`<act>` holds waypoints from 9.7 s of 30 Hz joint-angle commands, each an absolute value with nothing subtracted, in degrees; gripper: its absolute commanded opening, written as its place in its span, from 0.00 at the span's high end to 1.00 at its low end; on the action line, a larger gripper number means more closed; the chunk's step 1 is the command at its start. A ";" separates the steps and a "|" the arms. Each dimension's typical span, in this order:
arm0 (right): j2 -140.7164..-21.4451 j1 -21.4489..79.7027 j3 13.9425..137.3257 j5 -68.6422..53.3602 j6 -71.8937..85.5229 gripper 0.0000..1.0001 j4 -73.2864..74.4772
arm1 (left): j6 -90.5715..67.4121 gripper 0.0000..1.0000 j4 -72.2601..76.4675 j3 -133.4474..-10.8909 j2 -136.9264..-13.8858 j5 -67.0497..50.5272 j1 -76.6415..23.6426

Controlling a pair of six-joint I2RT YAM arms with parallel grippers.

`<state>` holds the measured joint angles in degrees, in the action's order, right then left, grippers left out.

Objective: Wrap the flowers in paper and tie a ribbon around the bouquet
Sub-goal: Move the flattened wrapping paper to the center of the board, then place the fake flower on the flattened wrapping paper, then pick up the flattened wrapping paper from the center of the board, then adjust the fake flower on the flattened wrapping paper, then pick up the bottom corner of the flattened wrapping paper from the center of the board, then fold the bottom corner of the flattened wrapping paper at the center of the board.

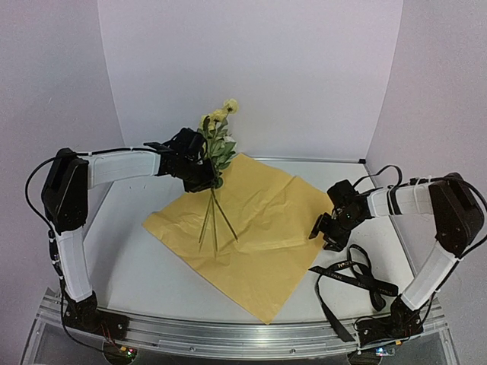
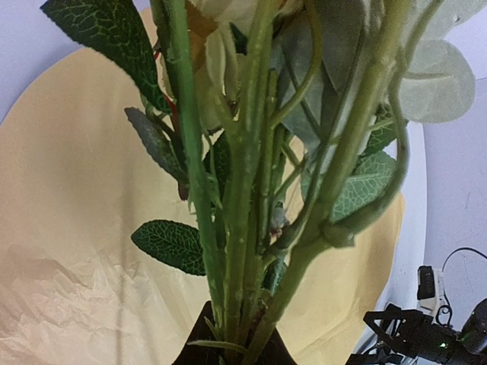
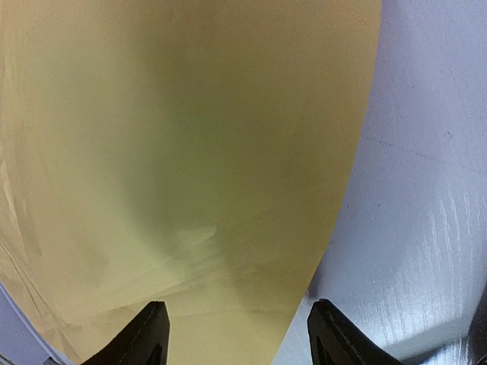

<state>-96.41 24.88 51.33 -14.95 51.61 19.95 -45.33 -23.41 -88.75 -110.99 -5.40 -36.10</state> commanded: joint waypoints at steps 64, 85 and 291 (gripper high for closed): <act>-82.41 39.13 53.90 -10.68 43.53 0.46 44.23 | -42.41 0.21 -19.85 -95.15 -115.82 -3.93 -41.30; -93.95 45.38 70.67 -11.32 35.56 0.29 47.08 | -61.57 0.16 -9.92 -32.68 -70.03 -8.61 -28.04; -117.17 62.71 106.91 -3.27 -18.27 1.00 44.92 | -50.35 0.51 -13.23 -36.53 -64.57 -21.51 -26.19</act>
